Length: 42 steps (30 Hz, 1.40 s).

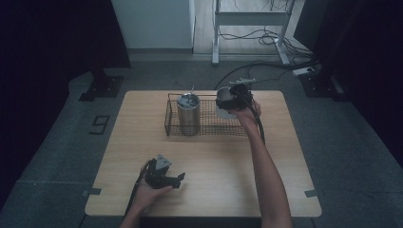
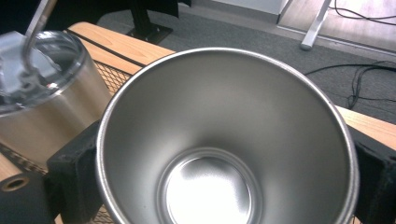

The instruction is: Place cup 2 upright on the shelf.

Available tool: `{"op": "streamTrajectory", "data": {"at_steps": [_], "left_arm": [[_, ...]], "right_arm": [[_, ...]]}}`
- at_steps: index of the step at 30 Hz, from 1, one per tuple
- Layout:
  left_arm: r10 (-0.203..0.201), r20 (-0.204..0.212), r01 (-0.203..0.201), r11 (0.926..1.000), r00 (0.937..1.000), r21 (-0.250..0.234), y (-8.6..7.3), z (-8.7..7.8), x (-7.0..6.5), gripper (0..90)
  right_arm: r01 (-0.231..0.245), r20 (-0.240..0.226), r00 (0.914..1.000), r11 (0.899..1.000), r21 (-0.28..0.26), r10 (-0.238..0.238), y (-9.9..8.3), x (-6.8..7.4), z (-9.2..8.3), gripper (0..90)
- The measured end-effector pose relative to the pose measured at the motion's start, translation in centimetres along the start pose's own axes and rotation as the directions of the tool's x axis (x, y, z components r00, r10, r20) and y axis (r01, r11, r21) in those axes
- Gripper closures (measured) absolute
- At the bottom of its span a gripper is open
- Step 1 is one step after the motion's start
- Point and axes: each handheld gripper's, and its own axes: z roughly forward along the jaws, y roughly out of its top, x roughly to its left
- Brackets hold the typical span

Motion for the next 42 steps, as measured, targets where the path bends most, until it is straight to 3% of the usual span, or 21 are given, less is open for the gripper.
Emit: {"op": "streamTrajectory", "data": {"at_steps": [9, 25, 42], "left_arm": [[-0.002, -0.002, 0.002, 1.0000, 1.0000, 0.003, -0.1, 0.0, 0.2, 12.7], [-0.015, 0.005, 0.015, 0.9998, 0.9999, 0.010, -0.1, 0.2, 0.3, 12.8], [-0.020, 0.006, 0.020, 0.9996, 0.9998, 0.019, -0.2, 0.2, 0.7, 13.5]], "right_arm": [[-0.028, -0.002, 0.9996, 0.999, 0.029, 0.028, -0.6, -0.5, 1.4, 6.3], [-0.027, 0.041, 0.9989, 0.996, 0.083, 0.024, -1.4, -1.4, 2.3, 6.3], [-0.032, 0.047, 0.9985, 0.991, 0.129, 0.027, -3.1, -1.9, 3.7, 6.2]]}}
